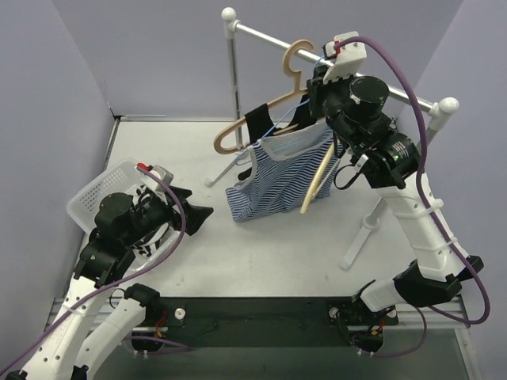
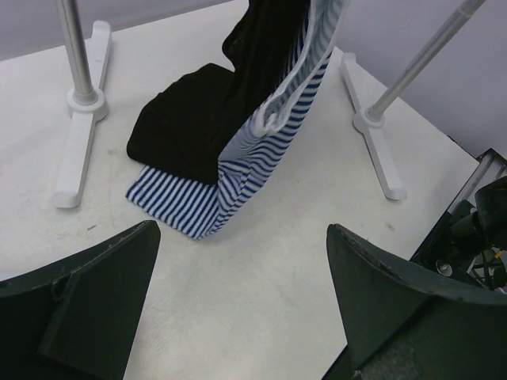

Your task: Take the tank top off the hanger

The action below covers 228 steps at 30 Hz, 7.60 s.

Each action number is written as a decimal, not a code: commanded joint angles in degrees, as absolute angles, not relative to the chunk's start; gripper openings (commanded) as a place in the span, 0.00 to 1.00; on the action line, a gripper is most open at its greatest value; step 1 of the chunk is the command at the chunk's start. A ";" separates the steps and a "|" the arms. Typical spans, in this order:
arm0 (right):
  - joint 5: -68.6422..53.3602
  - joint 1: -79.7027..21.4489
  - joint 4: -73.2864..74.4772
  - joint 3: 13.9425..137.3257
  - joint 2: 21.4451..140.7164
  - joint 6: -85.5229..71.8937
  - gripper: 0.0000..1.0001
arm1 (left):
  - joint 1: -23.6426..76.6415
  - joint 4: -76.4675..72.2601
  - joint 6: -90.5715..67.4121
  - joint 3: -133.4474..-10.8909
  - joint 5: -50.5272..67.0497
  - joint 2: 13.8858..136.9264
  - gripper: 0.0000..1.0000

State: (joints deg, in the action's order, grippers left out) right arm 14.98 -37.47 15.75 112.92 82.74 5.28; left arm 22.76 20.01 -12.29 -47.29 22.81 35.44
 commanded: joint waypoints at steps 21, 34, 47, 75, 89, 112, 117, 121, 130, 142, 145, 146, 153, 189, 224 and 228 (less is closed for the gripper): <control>23.90 -14.94 7.91 127.97 90.88 8.44 0.00 | 22.50 21.18 -13.27 -46.94 21.27 35.16 0.97; 5.37 -17.58 8.18 117.33 81.83 3.79 0.00 | 22.50 20.04 -13.18 -47.98 20.65 38.23 0.97; 0.44 -22.93 12.74 120.33 79.37 2.29 0.00 | 22.50 21.44 -13.27 -57.30 24.60 42.45 0.97; 20.11 -57.65 12.84 107.75 72.77 -8.44 0.00 | 22.41 21.96 -11.18 -55.99 44.39 35.26 0.97; 31.73 -66.35 -1.13 108.98 76.03 -6.33 0.00 | 22.50 23.46 -6.51 -51.94 51.27 31.64 0.97; 36.64 -72.95 -8.61 102.05 71.55 -4.14 0.00 | 22.50 19.86 -6.33 -51.33 35.08 23.73 0.00; 42.88 -72.77 -12.39 97.48 69.96 2.27 0.00 | 22.50 22.32 -7.91 -51.77 35.59 22.94 0.00; 46.93 -70.67 -16.87 91.60 68.47 7.47 0.00 | 22.50 24.87 -7.82 -53.17 36.83 22.59 0.00; 49.05 -66.63 -15.29 85.70 64.52 5.02 0.00 | 22.41 27.60 -8.70 -56.95 21.92 21.01 0.00; 40.72 -65.21 -11.43 89.03 60.29 -1.82 0.00 | 22.50 27.69 -13.97 -58.19 4.92 23.20 0.00; 37.98 -65.57 -10.47 91.40 60.73 -6.04 0.00 | 22.50 28.38 -14.68 -56.69 4.66 23.20 0.00; 37.88 -65.65 -10.20 91.84 60.91 -7.02 0.00 | 22.50 28.74 -14.76 -56.60 4.14 23.29 0.00; 32.44 -65.57 -13.36 90.35 59.41 -13.61 0.00 | 22.50 32.44 -14.59 -58.10 3.86 26.28 0.00; -3.32 -64.42 -19.35 81.91 52.82 -39.47 0.00 | 22.50 24.43 -12.40 -75.05 -6.94 36.56 0.00; -11.06 -63.37 -29.36 75.84 44.91 -37.54 0.00 | 22.50 15.38 8.18 -71.81 -36.21 46.41 0.00; -10.38 -63.37 -29.44 78.75 45.44 -36.38 0.00 | 22.50 16.17 6.07 -68.65 -34.63 45.44 0.00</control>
State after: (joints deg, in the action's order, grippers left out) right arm -9.19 -63.72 -20.29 74.46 45.69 -38.24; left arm 22.76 18.28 9.23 -70.11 -35.09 47.16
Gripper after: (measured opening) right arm 0.093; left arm 0.032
